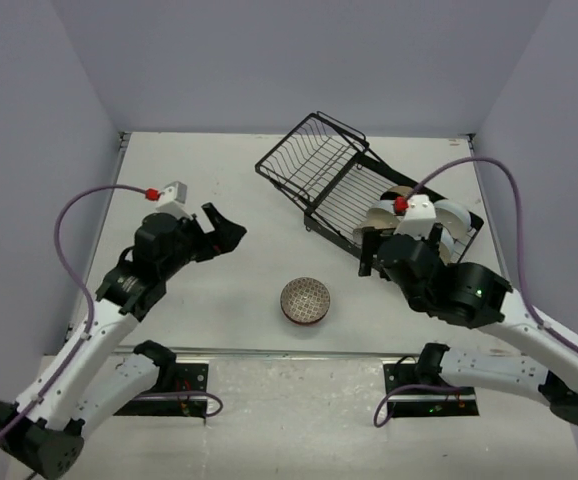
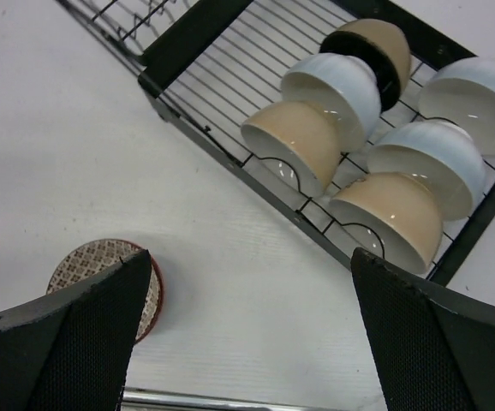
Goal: Unload the bowls from the dish rack
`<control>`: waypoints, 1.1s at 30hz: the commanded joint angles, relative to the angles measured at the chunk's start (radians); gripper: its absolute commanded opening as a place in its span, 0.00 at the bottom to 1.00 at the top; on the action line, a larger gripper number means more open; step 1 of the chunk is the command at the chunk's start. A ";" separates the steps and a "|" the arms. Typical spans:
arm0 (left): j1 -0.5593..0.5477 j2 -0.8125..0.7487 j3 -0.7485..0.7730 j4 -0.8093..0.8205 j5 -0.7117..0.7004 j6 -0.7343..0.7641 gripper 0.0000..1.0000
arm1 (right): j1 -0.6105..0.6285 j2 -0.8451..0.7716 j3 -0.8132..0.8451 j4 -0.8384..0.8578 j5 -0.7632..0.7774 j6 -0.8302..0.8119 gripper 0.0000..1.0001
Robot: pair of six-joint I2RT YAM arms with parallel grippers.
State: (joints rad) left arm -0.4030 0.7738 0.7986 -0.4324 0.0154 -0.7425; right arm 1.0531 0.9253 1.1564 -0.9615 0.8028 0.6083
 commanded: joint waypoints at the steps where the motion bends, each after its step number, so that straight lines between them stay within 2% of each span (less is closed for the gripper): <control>1: -0.242 0.135 0.025 0.201 -0.001 -0.234 1.00 | -0.010 -0.077 0.003 -0.092 0.150 0.140 0.99; 2: -0.299 0.180 0.063 0.222 -0.078 -0.260 1.00 | -0.010 -0.094 0.003 -0.126 0.182 0.190 0.99; 4: -0.406 0.312 0.100 0.297 -0.103 -0.338 1.00 | -0.011 -0.160 -0.001 -0.131 0.199 0.214 0.99; 8: -0.517 0.520 0.184 0.419 -0.155 -0.452 1.00 | -0.010 -0.272 -0.003 -0.115 0.191 0.226 0.99; 10: -0.557 0.640 0.257 0.491 -0.167 -0.501 1.00 | -0.010 -0.328 -0.020 -0.074 0.167 0.179 0.99; 15: -0.580 0.890 0.382 0.595 -0.183 -0.586 1.00 | -0.008 -0.371 -0.066 0.000 0.121 0.111 0.99; 21: -0.580 1.096 0.548 0.661 -0.158 -0.620 0.97 | -0.008 -0.419 -0.075 0.026 0.095 0.058 0.99; 25: -0.574 1.159 0.599 0.658 -0.167 -0.644 0.92 | -0.010 -0.486 -0.106 0.055 0.079 0.022 0.99; 27: -0.568 1.174 0.603 0.655 -0.186 -0.652 0.87 | -0.010 -0.520 -0.112 0.069 0.072 0.013 0.99; 33: -0.553 1.229 0.629 0.681 -0.181 -0.660 0.77 | -0.008 -0.540 -0.112 0.070 0.044 -0.013 0.99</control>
State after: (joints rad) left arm -0.9680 1.9766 1.3762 0.1799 -0.1360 -1.3785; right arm 1.0443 0.3779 1.0492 -0.9276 0.8680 0.6254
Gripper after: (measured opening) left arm 0.777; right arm 0.987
